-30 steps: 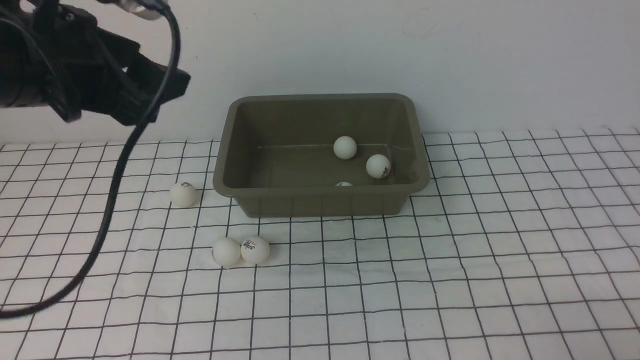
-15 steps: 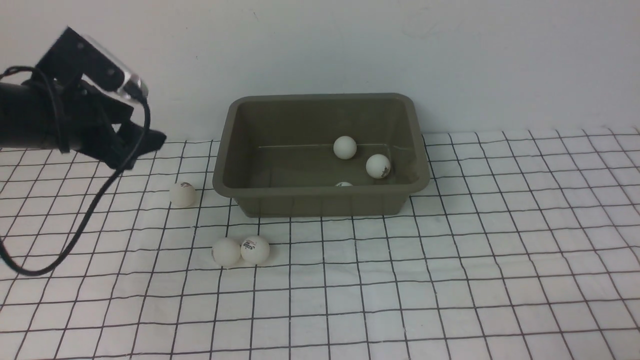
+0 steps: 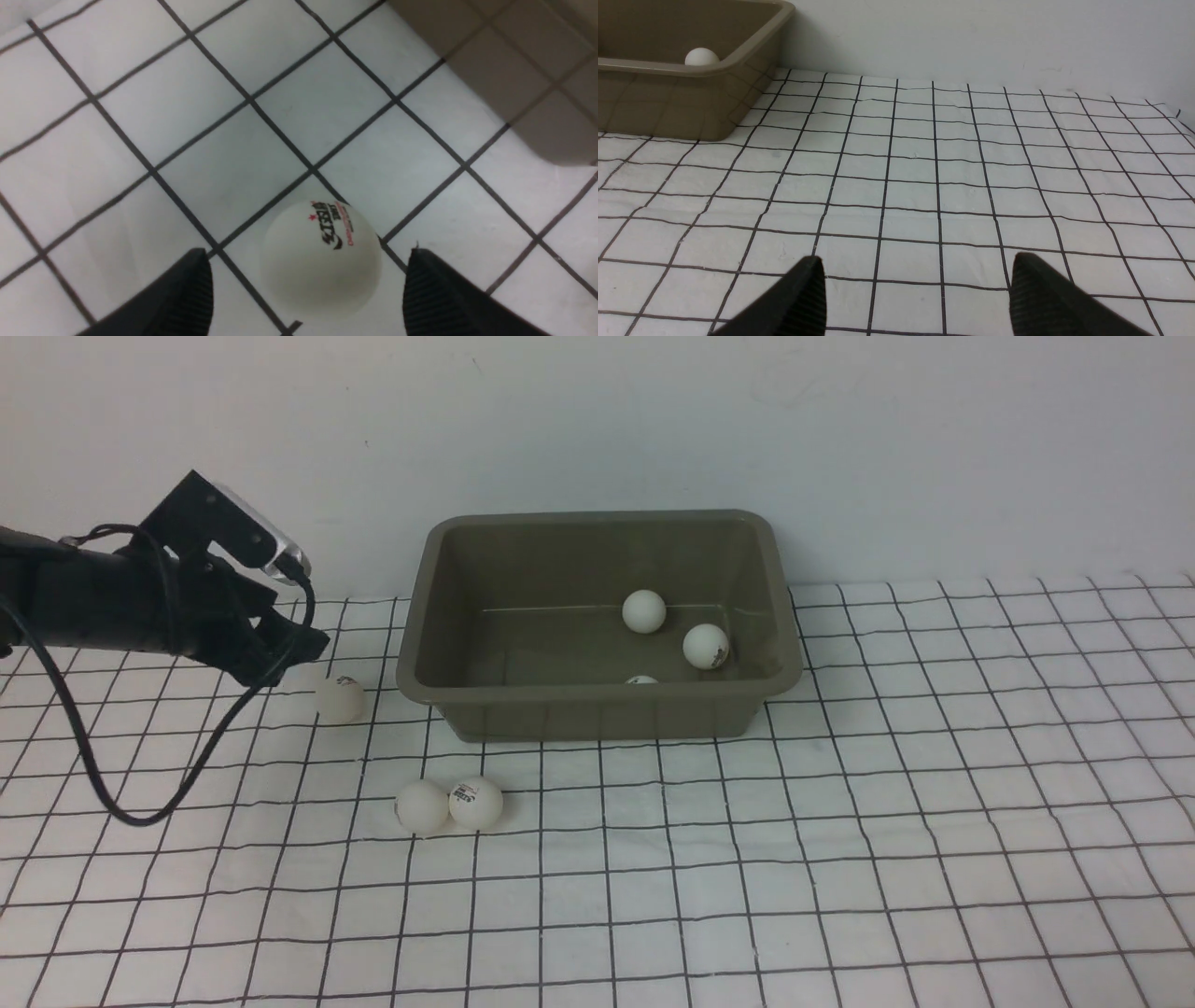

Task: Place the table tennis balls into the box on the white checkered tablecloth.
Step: 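Reach for and grasp a ping pong ball on the table beside the basket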

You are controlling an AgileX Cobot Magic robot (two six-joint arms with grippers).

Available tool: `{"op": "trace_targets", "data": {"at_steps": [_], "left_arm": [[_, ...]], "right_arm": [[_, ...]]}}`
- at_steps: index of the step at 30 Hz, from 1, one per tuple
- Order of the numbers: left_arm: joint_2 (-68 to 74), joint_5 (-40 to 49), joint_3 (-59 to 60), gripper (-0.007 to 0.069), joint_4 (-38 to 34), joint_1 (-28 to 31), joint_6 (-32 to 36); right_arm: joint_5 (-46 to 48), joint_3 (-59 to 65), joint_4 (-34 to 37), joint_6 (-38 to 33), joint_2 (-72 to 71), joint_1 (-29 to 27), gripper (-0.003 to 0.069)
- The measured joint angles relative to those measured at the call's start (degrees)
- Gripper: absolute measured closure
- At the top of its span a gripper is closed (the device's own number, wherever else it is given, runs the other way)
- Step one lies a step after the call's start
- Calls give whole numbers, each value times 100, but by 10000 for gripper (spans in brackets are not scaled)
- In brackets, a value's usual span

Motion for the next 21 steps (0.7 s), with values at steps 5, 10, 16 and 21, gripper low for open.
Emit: {"op": "trace_targets", "data": {"at_steps": [5,10,16,21], "left_arm": [[262,-116,0,132,-74,-152,61],[291,-451,0,160,-326,-246,185],[284,-649,-6,279,-138,-240,-179],[-59,-504,-6,279,-23,-240,-209]], "right_arm": [[0,0,0,0,0,0,177],[0,0,0,0,0,0,177],[0,0,0,0,0,0,177],[0,0,0,0,0,0,177]]}}
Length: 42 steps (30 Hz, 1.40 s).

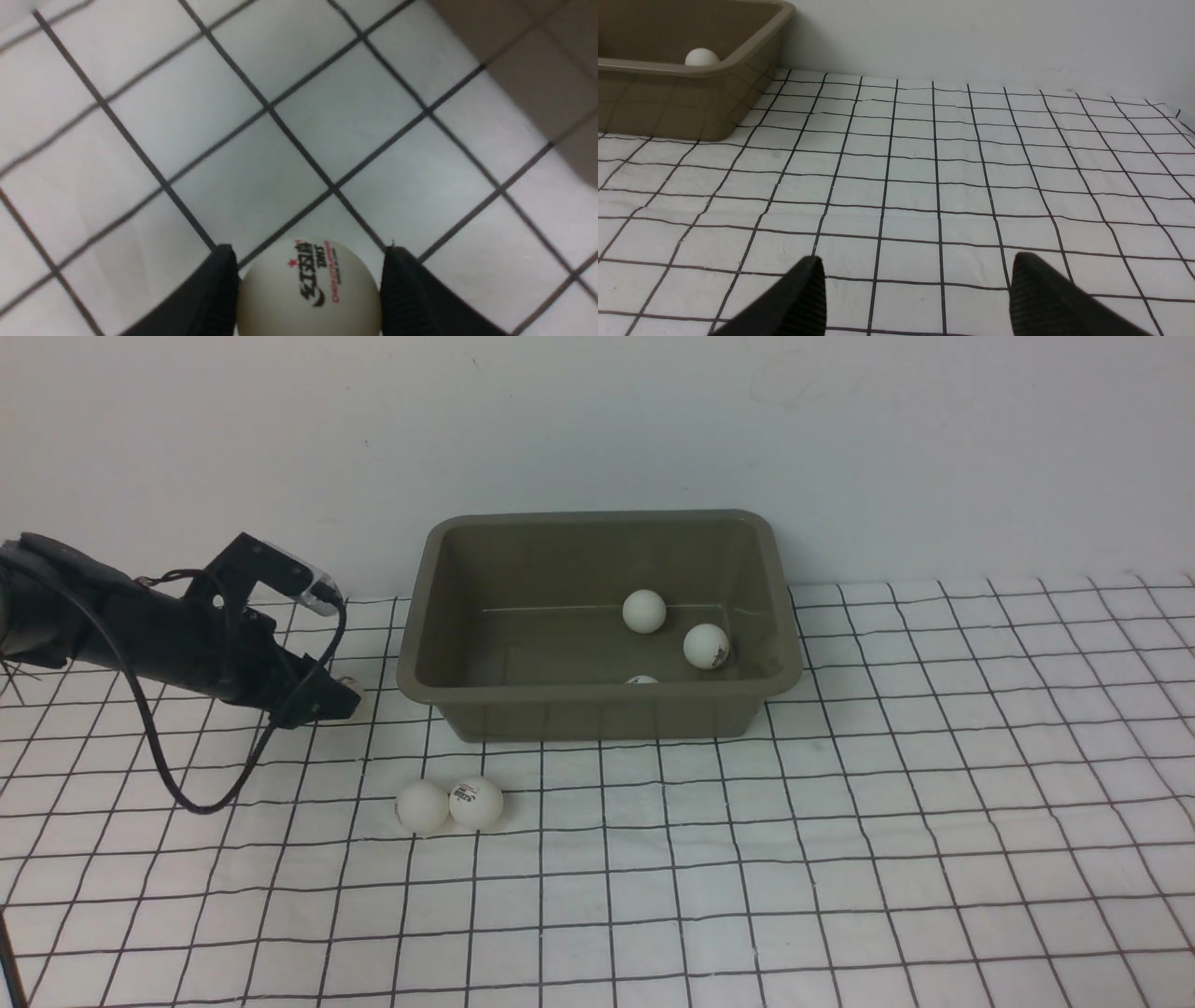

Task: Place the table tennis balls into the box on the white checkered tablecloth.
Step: 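Reach for and grasp a ping pong ball on the table beside the basket, then drop the ball into the bin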

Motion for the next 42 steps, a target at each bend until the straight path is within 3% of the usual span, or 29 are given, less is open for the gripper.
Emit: {"op": "trace_targets", "data": {"at_steps": [10,15,24,28,34,42], "left_arm": [[-619,763,-387,279,-1589,-142,772],[-493,960,-394,279,-1761,-579,1104],[-191,729,-399,275,-1003,-1316,1379],[-227,774,-405,207,-816,-1329,1100],[-684,966,-410,118,-633,-1216,523],[-1718,1857,-434,130,175,-507,-478]], "right_arm": [[0,0,0,0,0,0,177],[0,0,0,0,0,0,177],[0,0,0,0,0,0,177],[0,0,0,0,0,0,177],[0,0,0,0,0,0,177],[0,0,0,0,0,0,177]]}}
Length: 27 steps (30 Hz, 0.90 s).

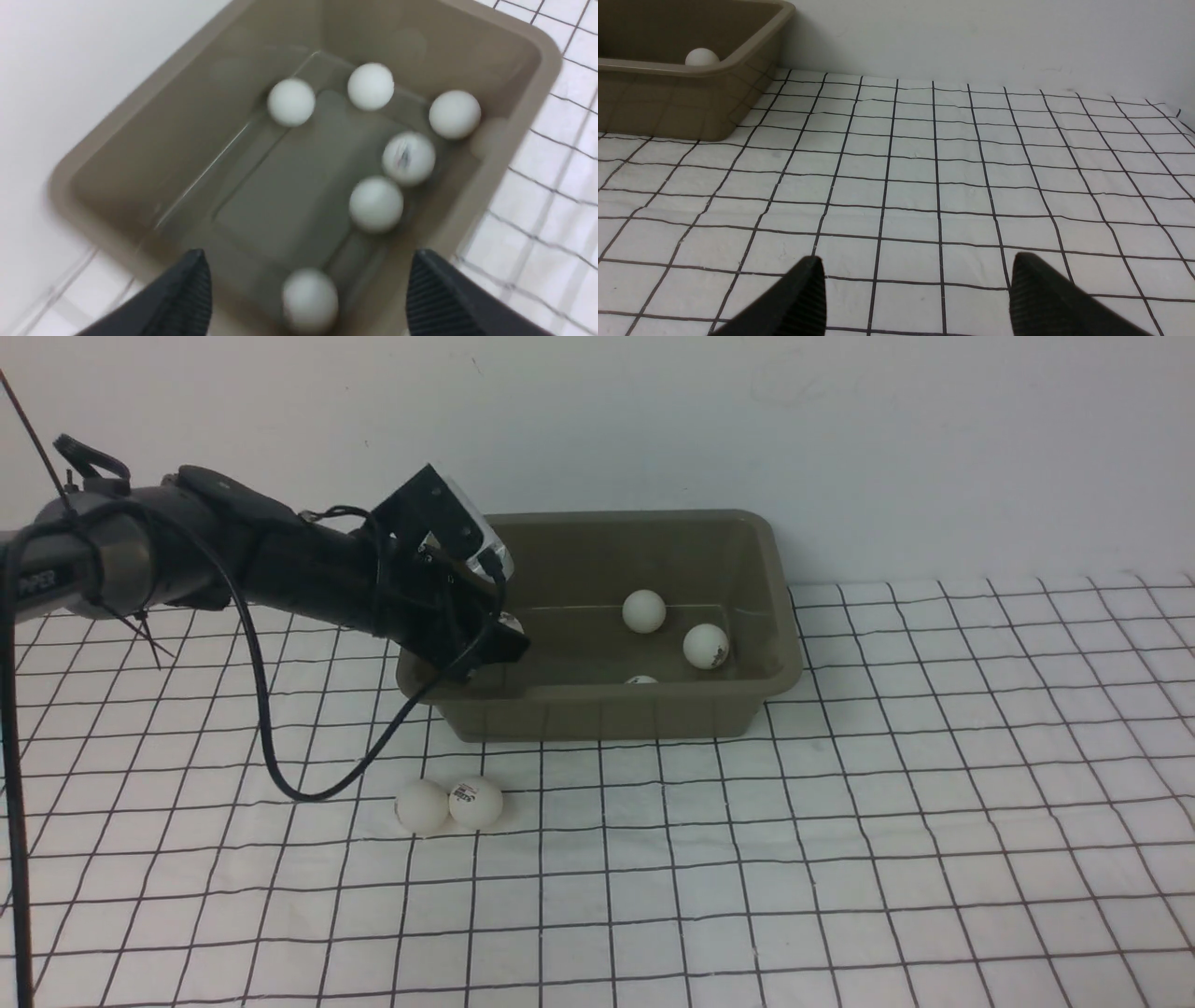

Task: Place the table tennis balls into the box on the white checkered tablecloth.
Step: 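Drop the ball into the bin, then reach for and grasp a ping pong ball on the table beside the basket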

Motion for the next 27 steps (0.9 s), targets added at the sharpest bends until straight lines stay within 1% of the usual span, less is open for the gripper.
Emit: {"op": "trace_targets", "data": {"at_steps": [2,5,10,16,21,24,27], "left_arm": [[-115,308,-2,137,157,160,-390],[-252,1009,-2,147,418,415,-973],[-355,1469,-2,170,858,484,-1604],[-540,1509,181,199,1146,361,-2113],[-742,1509,604,209,1765,130,-2559],[-825,1482,912,209,2020,1,-2743],[-864,1265,1256,209,2243,-144,-2852]], "right_arm": [[0,0,0,0,0,0,177],[0,0,0,0,0,0,177],[0,0,0,0,0,0,177],[0,0,0,29,0,0,177],[-5,0,0,54,0,0,177],[-5,0,0,67,0,0,177],[-5,0,0,67,0,0,177]]}}
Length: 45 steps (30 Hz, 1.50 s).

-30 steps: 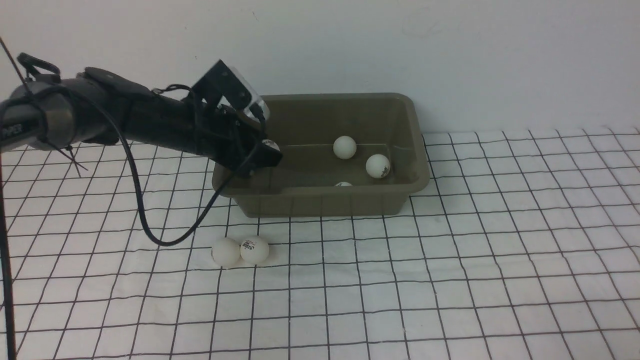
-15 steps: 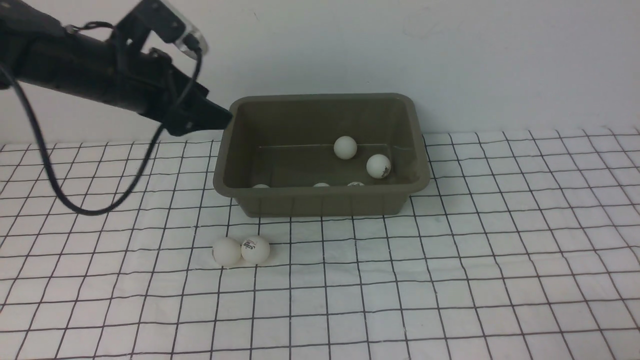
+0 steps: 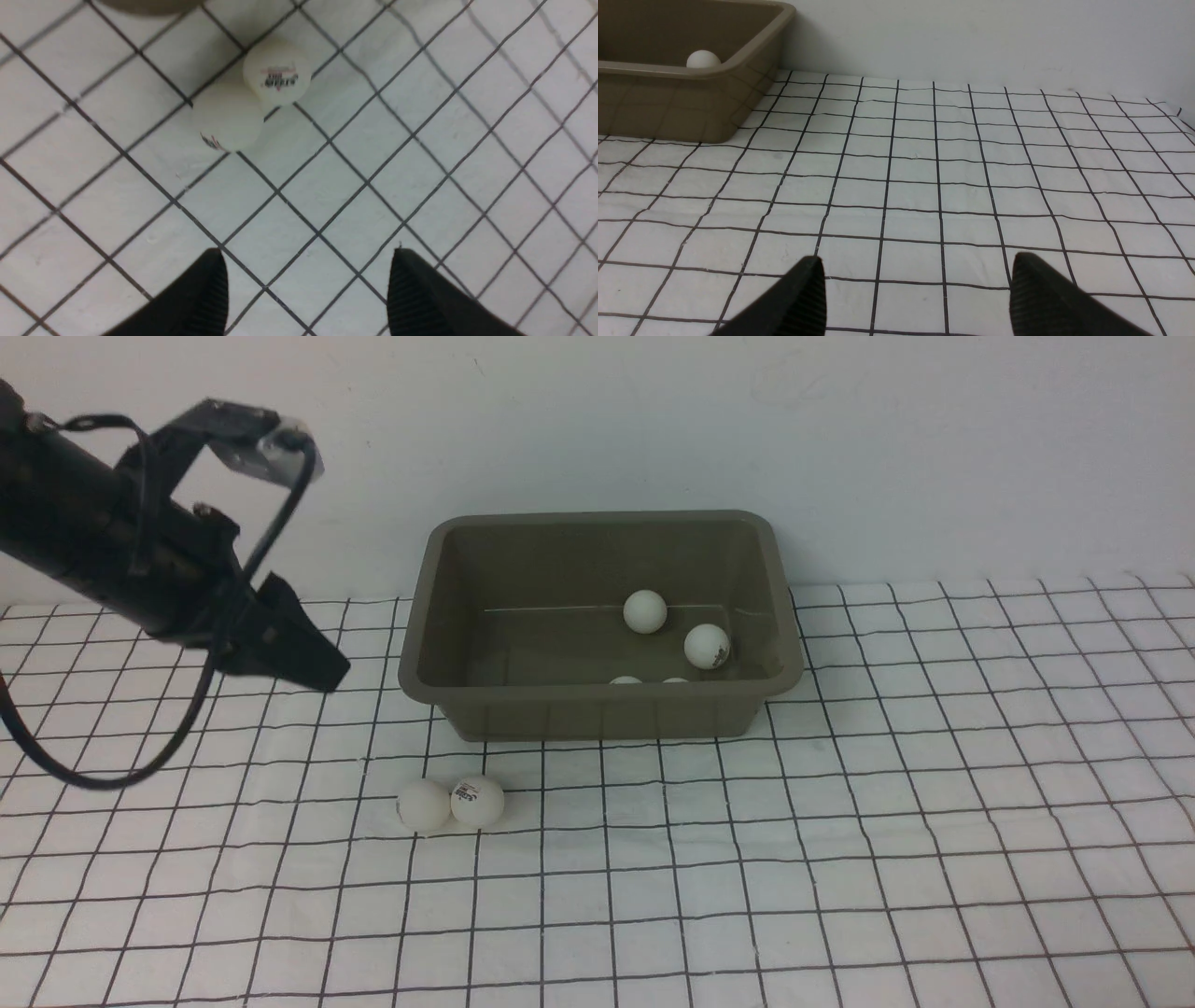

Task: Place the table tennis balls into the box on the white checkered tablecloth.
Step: 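Reach for and grasp a ping pong ball on the table beside the basket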

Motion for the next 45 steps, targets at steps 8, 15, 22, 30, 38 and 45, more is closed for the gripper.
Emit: {"op": "trace_targets", "data": {"at_steps": [8,15,22,30,38,45], "left_arm": [[61,-1306,895,209,-6,-289,205],[487,-2191,1100,209,-367,-488,1102],[1064,-2670,1106,209,-1072,-639,2332],[1466,-3036,1106,209,-1134,-660,2577],[1466,-2926,1106,209,-1382,-660,2651],[1466,-2736,1106,209,-1432,-660,2587]], "right_arm": [[0,0,0,0,0,0,177],[0,0,0,0,0,0,177],[0,0,0,0,0,0,177],[0,0,0,0,0,0,177],[0,0,0,0,0,0,177],[0,0,0,0,0,0,177]]}}
